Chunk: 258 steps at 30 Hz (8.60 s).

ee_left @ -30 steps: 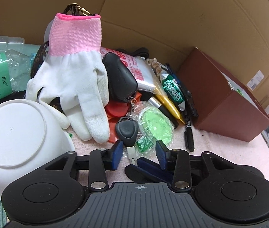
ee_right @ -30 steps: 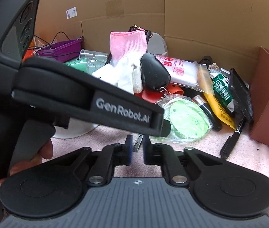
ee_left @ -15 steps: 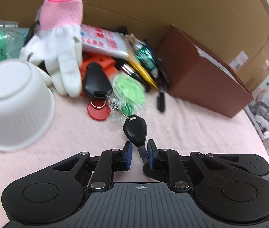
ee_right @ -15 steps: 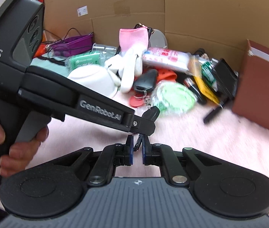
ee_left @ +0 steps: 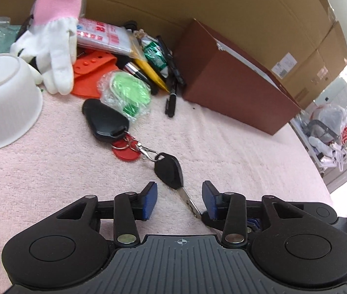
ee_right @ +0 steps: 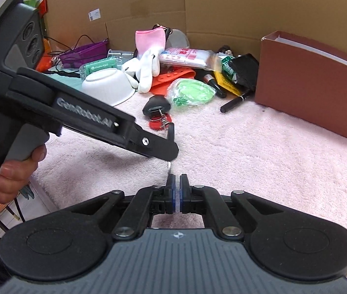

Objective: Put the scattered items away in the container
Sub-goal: 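Grasp the black car key with the left gripper and lift it, then carry the car key into the brown container and open the left gripper, then withdraw the left gripper from the container toward the green bagged item, then grasp the green item in the clear plastic bag with the left gripper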

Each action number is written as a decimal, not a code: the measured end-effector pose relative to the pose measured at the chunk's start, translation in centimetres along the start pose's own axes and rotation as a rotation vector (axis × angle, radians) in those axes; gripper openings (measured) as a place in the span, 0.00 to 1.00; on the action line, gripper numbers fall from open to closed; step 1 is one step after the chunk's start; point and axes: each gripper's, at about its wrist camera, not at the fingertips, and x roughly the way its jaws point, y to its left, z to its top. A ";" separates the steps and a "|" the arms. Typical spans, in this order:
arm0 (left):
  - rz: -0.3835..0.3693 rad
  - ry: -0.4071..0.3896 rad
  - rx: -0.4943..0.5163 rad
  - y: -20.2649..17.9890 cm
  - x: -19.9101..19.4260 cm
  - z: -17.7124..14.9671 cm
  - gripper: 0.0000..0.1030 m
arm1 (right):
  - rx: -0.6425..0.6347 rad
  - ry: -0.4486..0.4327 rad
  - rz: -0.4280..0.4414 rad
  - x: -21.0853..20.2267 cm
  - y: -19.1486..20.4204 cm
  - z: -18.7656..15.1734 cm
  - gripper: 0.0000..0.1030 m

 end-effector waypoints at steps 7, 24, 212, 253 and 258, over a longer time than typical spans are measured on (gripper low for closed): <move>0.132 -0.100 -0.083 2.6 -0.7 1.9 0.78 | -0.010 -0.041 0.000 0.6 0.7 0.7 0.32; 0.265 -0.094 0.058 1.0 2.9 4.1 0.75 | -0.033 -0.042 -0.029 3.2 1.3 1.9 0.42; 0.090 -0.154 0.022 3.0 0.9 3.4 0.95 | 0.130 -0.145 -0.279 4.0 -0.1 3.3 0.97; 0.138 -0.086 0.177 3.0 5.3 8.6 0.54 | 0.146 -0.084 -0.057 9.9 -2.2 7.8 0.59; 0.122 -0.041 0.145 3.0 4.9 7.2 0.40 | 0.106 -0.075 -0.069 8.7 -1.5 7.0 0.58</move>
